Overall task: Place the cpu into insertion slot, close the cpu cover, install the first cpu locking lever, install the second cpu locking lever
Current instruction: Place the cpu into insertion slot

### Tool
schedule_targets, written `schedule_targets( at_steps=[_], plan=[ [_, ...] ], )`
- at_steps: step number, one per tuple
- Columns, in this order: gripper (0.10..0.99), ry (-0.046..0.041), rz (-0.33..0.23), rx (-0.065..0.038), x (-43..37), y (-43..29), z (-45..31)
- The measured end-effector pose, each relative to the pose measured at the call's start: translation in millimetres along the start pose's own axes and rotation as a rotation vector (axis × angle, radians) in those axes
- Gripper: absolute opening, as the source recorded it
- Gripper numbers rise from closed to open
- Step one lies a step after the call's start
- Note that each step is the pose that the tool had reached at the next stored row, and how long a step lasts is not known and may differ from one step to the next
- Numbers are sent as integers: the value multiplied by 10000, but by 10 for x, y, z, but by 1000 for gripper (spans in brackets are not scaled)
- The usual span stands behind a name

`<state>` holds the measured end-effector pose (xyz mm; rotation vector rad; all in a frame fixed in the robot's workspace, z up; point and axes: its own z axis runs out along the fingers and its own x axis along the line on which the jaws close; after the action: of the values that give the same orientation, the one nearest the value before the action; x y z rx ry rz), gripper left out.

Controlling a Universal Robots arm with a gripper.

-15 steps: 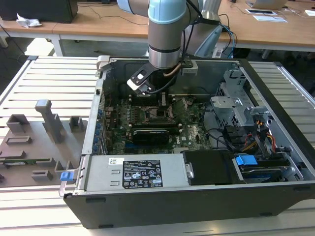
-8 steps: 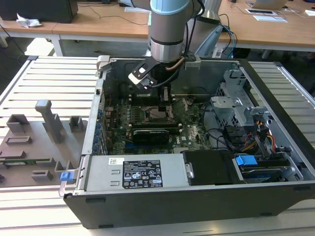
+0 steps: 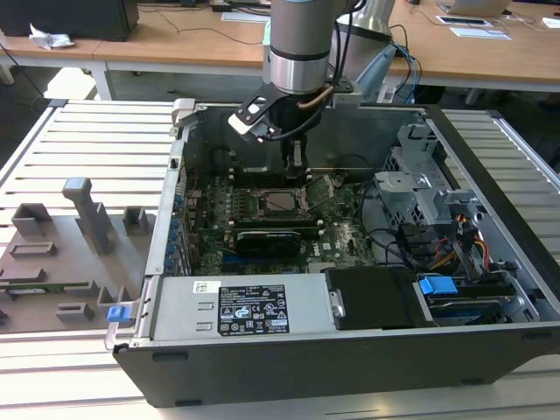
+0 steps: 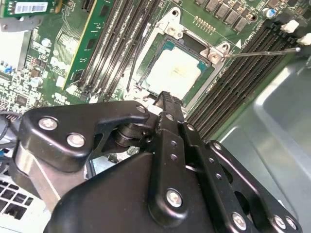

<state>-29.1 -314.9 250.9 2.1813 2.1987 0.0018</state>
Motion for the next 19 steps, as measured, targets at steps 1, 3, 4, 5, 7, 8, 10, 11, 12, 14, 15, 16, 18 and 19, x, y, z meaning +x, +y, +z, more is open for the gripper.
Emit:
schedule_targets(
  at_steps=[1, 3, 4, 5, 7, 8, 10, 11, 12, 14, 15, 16, 18, 19],
  plan=[
    [106, 0, 0, 0, -1, 1, -25],
    [106, -1, 0, 3, -2, 4, -67],
    [106, 0, 0, 3, -3, 5, -83],
    [106, 0, 0, 4, -4, 7, -117],
    [106, -1, 0, 6, -6, 10, -197],
    [106, -1, 0, 6, -7, 11, -233],
    [106, 0, 0, 6, -10, 15, -341],
    [106, 0, 0, 7, -11, 16, -355],
    [106, 2, 0, 5, -11, 16, -355],
    [106, -1, 0, 6, -11, 16, -356],
    [106, 0, 0, 6, -11, 16, -356],
    [106, 0, 0, 6, -11, 16, -356],
    [106, 0, 0, 6, -11, 16, -356],
    [106, 0, 0, 7, -11, 16, -356]
  ],
)
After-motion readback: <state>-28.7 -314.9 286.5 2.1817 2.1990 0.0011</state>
